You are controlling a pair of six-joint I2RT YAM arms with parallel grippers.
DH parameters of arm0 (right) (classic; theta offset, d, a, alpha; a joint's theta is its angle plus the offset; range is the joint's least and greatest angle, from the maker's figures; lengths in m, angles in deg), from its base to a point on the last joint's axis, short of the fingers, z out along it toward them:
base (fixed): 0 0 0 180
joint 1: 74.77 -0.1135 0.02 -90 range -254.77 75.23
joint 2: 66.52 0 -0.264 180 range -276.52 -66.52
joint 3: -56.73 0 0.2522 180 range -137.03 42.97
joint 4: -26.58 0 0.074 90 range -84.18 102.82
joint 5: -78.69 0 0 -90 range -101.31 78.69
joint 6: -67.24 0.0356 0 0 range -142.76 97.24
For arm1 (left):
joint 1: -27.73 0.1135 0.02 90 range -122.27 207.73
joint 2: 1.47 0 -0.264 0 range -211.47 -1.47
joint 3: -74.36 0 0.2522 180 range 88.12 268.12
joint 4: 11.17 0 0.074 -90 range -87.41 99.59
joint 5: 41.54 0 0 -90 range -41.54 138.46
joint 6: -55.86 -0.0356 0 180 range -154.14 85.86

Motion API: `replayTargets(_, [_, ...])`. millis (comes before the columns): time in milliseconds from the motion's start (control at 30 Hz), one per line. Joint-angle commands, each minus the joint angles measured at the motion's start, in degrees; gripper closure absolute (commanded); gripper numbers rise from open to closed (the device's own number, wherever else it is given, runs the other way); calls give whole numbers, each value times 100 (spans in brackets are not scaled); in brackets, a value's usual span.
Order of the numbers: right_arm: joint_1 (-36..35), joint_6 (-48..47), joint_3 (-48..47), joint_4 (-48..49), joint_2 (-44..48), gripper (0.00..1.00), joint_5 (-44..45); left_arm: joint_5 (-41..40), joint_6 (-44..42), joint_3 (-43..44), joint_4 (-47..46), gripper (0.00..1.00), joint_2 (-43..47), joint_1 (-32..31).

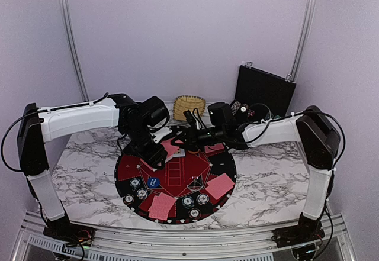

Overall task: Distribute texas hold em gaming equipment
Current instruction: Pick up the poker card from the face-down deck piles.

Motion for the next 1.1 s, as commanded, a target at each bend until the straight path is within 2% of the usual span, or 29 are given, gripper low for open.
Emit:
replayTargets(0, [35,-74,-100,-44,289,79,20,28,-54,74,36,55,32,-11])
replayTargets(667, [72,43,-30,84,339,79,-26,23,-88,65,22,57,31,41])
replayTargets(1067, [142,456,186,606,449,91,-221,41,-98,17,-14,57,49,67])
